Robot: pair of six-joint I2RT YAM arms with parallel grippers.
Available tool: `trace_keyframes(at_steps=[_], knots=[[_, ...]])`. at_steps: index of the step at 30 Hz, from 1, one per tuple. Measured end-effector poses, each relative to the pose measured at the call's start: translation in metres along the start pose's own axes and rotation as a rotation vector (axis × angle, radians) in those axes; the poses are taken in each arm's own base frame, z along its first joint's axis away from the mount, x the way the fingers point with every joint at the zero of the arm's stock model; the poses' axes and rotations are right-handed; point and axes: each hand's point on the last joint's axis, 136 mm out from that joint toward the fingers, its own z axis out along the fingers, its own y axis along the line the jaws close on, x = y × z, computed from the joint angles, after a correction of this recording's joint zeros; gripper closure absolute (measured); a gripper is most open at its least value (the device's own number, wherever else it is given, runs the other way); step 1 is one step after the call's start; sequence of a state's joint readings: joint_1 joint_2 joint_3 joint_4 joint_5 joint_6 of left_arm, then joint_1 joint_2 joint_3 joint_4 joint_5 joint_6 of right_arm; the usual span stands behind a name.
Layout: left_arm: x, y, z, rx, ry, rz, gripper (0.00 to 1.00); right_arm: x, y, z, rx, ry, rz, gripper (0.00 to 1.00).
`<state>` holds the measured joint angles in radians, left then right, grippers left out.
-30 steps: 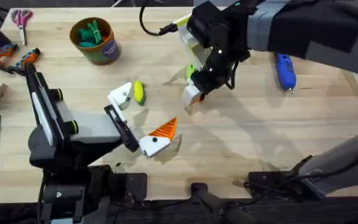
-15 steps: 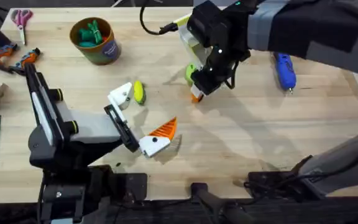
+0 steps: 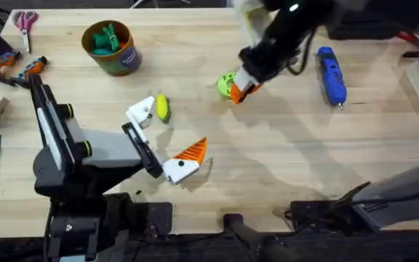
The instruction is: Pick up the gripper from the table and insert it into the empty holder that is missing its gripper. Then pick up a screw, insert it into the mounting hole, and use the screwdriver to tighten it. Finally, clean up the table by picking up the vegetable and placing it into the bucket.
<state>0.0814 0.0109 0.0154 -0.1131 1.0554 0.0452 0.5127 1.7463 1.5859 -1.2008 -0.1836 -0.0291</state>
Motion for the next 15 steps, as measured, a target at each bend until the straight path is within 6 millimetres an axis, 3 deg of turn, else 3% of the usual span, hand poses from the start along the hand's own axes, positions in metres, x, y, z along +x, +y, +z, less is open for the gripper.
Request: trace_keyframes(at_steps=[5,10,15], knots=[[0.000,0.000,0.000,0.000,0.000,0.000,0.014,0.010,0.001,-0.018,-0.083,-0.022,0.044,0.990],[0.000,0.000,0.000,0.000,0.000,0.000,0.015,0.009,0.011,-0.019,-0.136,-0.143,0.048,0.990],[0.000,0.000,0.000,0.000,0.000,0.000,0.014,0.001,0.029,-0.013,-0.311,-0.268,0.053,0.990]])
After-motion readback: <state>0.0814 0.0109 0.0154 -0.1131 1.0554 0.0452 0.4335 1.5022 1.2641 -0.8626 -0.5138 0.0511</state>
